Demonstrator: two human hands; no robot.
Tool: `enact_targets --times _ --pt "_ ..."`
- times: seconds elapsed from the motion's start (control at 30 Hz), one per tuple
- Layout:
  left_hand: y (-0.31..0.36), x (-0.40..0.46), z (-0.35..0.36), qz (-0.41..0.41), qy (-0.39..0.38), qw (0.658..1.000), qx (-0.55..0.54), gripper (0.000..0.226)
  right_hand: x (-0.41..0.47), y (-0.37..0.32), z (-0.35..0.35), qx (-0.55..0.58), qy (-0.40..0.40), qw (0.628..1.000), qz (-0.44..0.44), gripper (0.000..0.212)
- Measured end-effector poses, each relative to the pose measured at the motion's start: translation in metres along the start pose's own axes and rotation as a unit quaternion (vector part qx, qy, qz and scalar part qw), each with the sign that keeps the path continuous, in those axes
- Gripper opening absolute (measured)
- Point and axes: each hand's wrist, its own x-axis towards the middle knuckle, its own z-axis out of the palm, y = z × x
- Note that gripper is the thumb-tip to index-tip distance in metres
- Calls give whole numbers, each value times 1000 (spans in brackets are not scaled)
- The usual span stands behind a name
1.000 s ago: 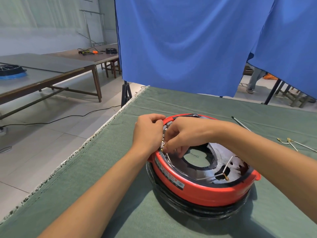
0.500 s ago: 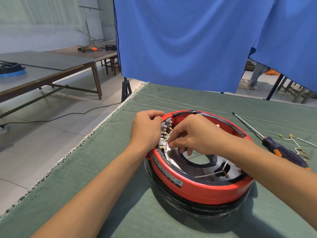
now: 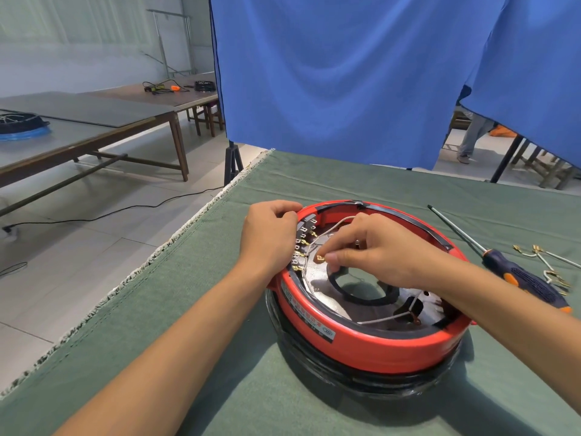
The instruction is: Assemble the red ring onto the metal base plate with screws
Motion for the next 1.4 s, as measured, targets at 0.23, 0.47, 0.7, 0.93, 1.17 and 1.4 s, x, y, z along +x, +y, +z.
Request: enact_targets --times 0.23,0.47,0.7,0.93,1.17,1.4 --pt "1 -4 6 -3 -11 1000 -11 26 -6 2 3 6 12 1000 13 12" --pt "0 -5 8 1 -18 1000 -17 25 0 0 -10 59 -38 994 89 16" --pt "1 -3 11 2 -10 1000 -22 26 12 -9 0 67 -76 981 168 13" --pt "0 -3 11 4 -11 1000 -27 26 18 -11 5 84 -81 970 215 17" --pt "0 -3 10 8 -14 1000 -22 26 18 -8 1 127 -107 962 217 15" --pt "1 -4 11 7 -16 1000 -17 26 18 -7 1 140 -116 960 213 18"
